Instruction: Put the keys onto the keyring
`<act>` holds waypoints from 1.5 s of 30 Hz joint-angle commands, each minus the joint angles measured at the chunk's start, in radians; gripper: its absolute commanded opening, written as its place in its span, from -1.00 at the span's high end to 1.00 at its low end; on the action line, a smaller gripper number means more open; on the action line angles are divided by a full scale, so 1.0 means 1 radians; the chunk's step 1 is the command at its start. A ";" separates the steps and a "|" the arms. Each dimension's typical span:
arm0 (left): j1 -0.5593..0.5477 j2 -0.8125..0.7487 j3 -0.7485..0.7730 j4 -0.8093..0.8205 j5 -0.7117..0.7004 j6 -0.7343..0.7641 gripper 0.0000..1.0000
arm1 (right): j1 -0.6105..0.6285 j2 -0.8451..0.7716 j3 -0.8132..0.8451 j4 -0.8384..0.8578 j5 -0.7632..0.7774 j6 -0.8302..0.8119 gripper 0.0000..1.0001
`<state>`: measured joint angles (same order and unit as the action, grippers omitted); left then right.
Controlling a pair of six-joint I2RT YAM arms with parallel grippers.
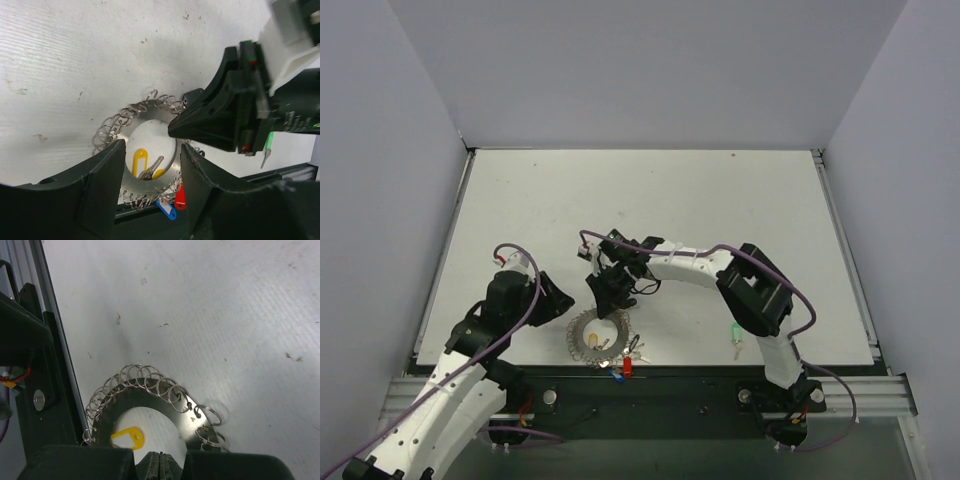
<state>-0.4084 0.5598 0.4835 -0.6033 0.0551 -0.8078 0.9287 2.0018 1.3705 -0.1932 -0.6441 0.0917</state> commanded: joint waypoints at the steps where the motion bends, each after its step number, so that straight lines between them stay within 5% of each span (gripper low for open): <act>1: 0.029 -0.021 0.063 -0.004 -0.047 -0.005 -0.16 | 0.024 0.081 0.107 -0.118 0.020 -0.021 1.00; 10: 0.057 0.032 0.047 0.082 -0.008 0.027 -0.18 | -0.043 0.153 0.105 -0.156 0.173 0.065 1.00; 26: 0.060 0.210 -0.043 0.298 0.219 0.067 -0.14 | -0.194 0.054 -0.073 -0.169 0.270 0.163 1.00; 35: 0.056 0.247 -0.154 0.405 0.308 0.012 -0.05 | -0.197 -0.078 -0.091 -0.088 0.169 0.180 1.00; 45: 0.029 0.324 -0.190 0.450 0.226 0.010 0.05 | -0.197 -0.172 -0.099 0.006 0.041 0.192 0.98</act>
<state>-0.3683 0.8715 0.2985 -0.2237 0.3168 -0.8005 0.7383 1.8858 1.2800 -0.2211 -0.5346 0.2733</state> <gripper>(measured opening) 0.483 0.024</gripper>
